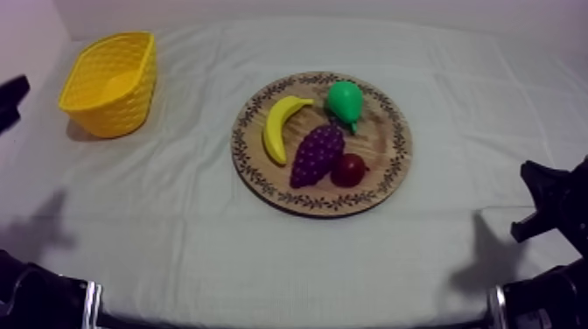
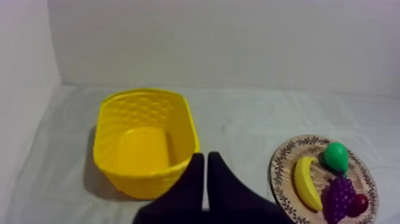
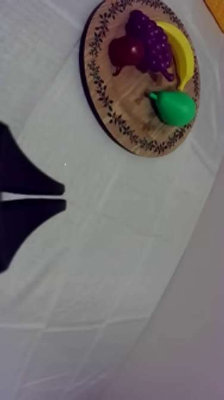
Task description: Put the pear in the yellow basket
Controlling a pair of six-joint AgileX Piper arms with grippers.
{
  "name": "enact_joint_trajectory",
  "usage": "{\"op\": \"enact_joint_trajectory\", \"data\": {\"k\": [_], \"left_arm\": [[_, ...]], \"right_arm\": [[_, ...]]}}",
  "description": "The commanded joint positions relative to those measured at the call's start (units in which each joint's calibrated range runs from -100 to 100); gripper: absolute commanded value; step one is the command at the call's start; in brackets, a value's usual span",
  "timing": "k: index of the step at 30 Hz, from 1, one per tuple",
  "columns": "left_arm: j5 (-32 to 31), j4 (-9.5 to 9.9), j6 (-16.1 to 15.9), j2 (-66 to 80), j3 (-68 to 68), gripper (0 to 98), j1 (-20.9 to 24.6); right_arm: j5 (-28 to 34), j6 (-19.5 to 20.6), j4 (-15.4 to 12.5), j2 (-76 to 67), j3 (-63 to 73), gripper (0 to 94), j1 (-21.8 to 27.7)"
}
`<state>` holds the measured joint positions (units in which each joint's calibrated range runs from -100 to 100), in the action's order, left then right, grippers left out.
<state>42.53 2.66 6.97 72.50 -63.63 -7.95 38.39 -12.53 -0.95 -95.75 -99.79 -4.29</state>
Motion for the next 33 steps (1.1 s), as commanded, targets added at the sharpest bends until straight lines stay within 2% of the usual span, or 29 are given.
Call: {"op": "enact_joint_trajectory", "data": {"k": [1,5,16,23,29,31,33], "left_arm": [[2.79,-0.19,-0.66,-8.30,13.14,0.8,0.43],[6.86,-0.23,-1.61,-15.88,22.24,1.0,0.06],[13.32,-0.34,-3.67,-35.83,38.68,8.4,-5.20],[16.22,-0.36,-2.64,-46.02,47.39,12.7,-10.50],[18.09,0.24,0.22,-54.77,52.01,24.7,-14.99],[18.14,0.22,1.03,-57.87,53.12,32.3,-16.40],[17.84,0.20,1.92,-60.76,54.06,44.1,-17.84]], "right_arm": [[0.00,0.00,0.00,-0.01,0.01,0.3,0.00],[0.00,-0.01,0.00,-0.01,0.01,0.3,0.00],[0.00,0.00,0.00,-0.01,0.01,0.3,0.00],[0.00,0.00,0.00,-0.01,0.01,0.3,0.00],[0.00,0.00,0.00,-0.01,0.01,0.3,0.00],[0.00,0.00,0.00,-0.01,0.01,0.3,0.00],[0.00,0.00,0.00,-0.01,0.01,0.3,0.00]]}}
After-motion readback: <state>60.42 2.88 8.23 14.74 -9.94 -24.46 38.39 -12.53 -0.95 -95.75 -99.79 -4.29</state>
